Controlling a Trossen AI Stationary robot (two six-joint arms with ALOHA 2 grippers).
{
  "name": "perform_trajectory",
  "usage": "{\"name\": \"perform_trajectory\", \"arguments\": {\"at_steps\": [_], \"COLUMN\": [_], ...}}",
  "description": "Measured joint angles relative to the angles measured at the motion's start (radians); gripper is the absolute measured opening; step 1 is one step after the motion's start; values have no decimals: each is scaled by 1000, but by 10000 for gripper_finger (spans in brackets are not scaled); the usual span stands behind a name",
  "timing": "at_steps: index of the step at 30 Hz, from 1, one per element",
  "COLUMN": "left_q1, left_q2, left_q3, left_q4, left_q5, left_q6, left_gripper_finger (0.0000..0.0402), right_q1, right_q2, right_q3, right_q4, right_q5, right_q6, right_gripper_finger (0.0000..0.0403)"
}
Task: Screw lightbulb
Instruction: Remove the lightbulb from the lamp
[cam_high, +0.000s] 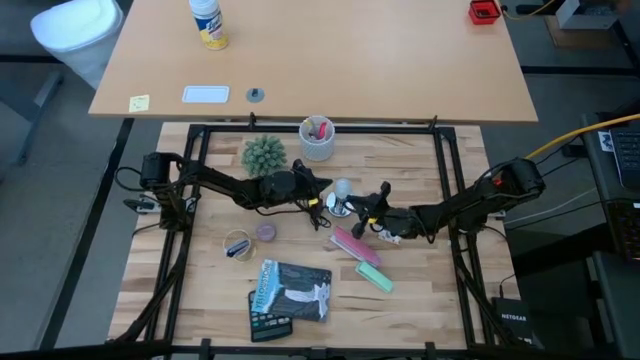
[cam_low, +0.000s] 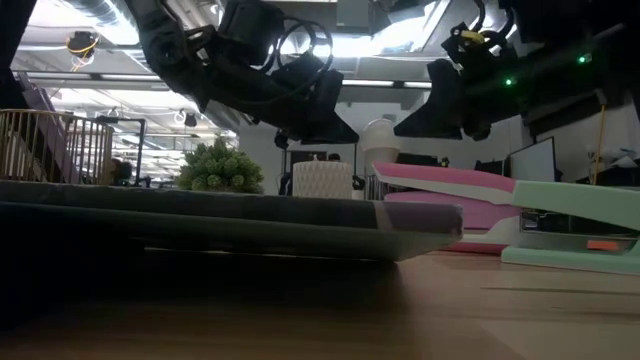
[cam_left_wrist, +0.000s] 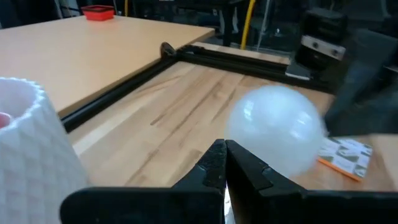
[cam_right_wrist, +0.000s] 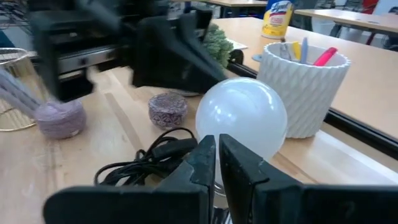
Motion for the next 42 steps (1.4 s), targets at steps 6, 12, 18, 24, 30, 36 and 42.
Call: {"name": "perform_trajectory", "arguments": {"at_steps": [6, 12, 18, 24, 30, 36, 42], "left_q1": [-29, -58, -89, -110, -119, -119, -113], "left_q2": [0, 0, 0, 0, 0, 0, -1], "left_q3": [0, 0, 0, 0, 0, 0, 0], "left_q4": [-1, -1, 0, 5, 62, 139, 195], "left_q5": [-2, -2, 3, 2, -1, -1, -9], "left_q6": [1, 0, 1, 1, 31, 54, 56], "left_gripper_finger": [0, 0, 0, 0, 0, 0, 0], "right_q1": [1, 0, -11, -68, -62, -10, 58], "right_q2": [0, 0, 0, 0, -16, -90, -179], "right_q3": [0, 0, 0, 0, 0, 0, 0], "right_q4": [-11, -35, -44, -45, -39, -39, -41], "right_q5": [21, 80, 114, 115, 115, 115, 115], "right_q6": [16, 45, 48, 44, -9, -60, -142], "right_gripper_finger": [28, 28, 28, 28, 28, 28, 28]}}
